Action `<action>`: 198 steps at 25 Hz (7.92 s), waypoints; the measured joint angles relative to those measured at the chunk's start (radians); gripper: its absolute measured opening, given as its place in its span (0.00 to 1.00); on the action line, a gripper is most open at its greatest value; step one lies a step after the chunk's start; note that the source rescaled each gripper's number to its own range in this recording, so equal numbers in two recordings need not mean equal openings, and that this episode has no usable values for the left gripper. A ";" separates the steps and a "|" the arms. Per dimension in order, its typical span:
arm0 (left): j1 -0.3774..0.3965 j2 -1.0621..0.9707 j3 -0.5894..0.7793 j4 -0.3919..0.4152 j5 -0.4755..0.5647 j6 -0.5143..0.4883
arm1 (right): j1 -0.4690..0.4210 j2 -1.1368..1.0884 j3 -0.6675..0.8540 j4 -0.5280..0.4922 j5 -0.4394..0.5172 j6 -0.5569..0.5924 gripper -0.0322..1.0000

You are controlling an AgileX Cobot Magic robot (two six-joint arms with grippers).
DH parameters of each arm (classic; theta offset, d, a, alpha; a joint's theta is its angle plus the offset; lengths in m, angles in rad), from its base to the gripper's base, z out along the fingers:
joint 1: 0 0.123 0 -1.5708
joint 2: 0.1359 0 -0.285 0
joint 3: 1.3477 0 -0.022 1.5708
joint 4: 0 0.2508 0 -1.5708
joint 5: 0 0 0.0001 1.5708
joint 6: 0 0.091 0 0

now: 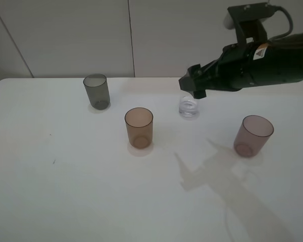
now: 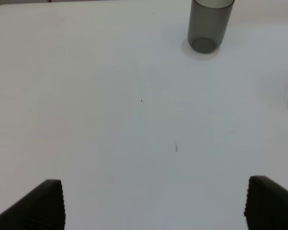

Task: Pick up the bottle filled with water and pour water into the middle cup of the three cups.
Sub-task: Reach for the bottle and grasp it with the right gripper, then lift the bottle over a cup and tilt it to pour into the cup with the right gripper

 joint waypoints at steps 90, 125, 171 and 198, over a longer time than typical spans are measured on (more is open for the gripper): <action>0.000 0.000 0.000 0.000 0.000 0.000 | -0.016 0.733 -0.096 0.134 -1.026 0.087 0.92; 0.000 0.000 0.000 0.000 0.000 0.000 | -0.016 0.768 -0.143 0.148 -0.992 0.087 0.03; 0.000 0.000 0.000 0.000 0.000 0.000 | 0.190 0.292 0.002 0.294 -0.560 -1.278 0.05; 0.000 0.000 0.000 0.000 0.000 0.000 | 0.226 0.455 -0.003 0.271 -0.737 -1.470 0.05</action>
